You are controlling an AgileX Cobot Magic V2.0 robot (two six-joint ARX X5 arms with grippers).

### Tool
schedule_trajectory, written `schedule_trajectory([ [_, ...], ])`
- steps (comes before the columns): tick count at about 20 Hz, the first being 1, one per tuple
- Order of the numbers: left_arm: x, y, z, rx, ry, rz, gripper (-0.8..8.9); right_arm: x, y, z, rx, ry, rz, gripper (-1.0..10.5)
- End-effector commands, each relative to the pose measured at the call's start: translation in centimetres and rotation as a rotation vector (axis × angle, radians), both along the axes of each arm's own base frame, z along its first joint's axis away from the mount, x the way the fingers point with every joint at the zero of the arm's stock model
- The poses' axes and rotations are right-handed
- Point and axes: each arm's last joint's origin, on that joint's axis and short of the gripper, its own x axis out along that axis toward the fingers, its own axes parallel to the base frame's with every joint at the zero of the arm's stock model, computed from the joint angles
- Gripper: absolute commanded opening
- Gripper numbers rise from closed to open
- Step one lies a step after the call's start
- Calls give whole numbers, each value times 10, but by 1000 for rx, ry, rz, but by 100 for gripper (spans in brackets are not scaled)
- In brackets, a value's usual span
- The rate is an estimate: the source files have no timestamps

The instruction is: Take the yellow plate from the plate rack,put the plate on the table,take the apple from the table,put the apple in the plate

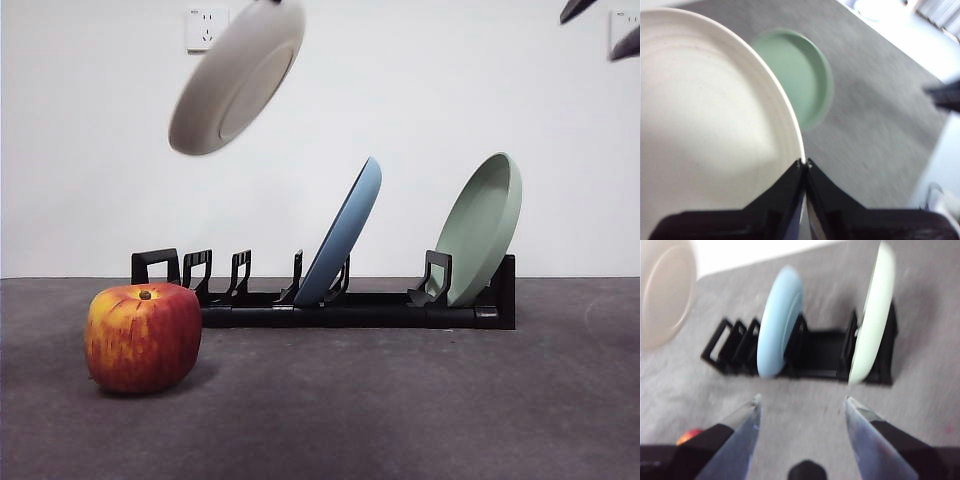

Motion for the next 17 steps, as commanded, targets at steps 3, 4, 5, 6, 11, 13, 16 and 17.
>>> schedule_trajectory([
  [3,-47,-46,-16,319,-18,-97,-8,-3,-2,36,-18,-119,-43,281],
  [4,-57,-60,-20,369,-38,-112,-8,-5,-2,44,-15,-146,-44,281],
  [5,-68,-75,-24,385,-62,-150,-8,-6,-2,53,-12,-171,-44,281],
  [6,-79,-90,-29,375,-75,-197,-8,-8,-2,60,-10,-194,-45,280],
  [11,-117,-148,-62,402,-130,-313,-8,-14,-3,85,-2,-270,-45,280],
  [13,-122,-161,-76,448,-128,-328,-8,-15,-3,89,0,-281,-45,280],
  [16,-125,-182,-103,527,-108,-354,-8,-16,-3,92,1,-287,-45,280],
  [17,-125,-188,-113,553,-99,-360,-8,-16,-3,92,0,-286,-45,280],
])
